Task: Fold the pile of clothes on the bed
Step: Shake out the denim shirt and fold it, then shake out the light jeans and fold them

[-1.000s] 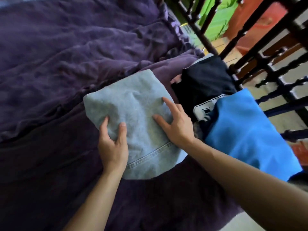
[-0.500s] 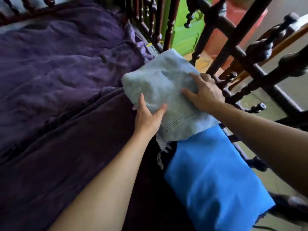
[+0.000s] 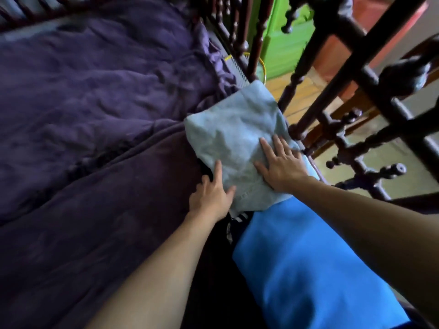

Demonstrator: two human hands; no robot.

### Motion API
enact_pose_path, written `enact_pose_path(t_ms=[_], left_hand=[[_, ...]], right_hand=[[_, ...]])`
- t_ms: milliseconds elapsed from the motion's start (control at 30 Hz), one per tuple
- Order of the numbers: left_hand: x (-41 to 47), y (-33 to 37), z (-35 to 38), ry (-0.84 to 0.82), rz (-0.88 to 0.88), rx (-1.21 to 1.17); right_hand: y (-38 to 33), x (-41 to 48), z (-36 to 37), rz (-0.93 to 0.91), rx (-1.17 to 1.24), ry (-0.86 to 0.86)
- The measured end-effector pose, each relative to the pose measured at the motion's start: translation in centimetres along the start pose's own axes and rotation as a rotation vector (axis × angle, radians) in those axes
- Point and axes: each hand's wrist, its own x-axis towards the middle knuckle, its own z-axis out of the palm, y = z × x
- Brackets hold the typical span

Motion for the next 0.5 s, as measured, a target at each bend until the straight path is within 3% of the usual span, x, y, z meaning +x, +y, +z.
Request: enact_pose_path(t_ms=[133,500], left_hand=[[-6.2,-2.8,-2.4,0.044,-0.039,0.047],[-29.5,-20.0,-6.1,0.174,-0.393,0.051]], right_hand=[[-3.4,-3.0,-3.1,0.071,-0.009,-0.065],[-24.6,-19.5,-4.4,-0.433,0.158,-0.102]])
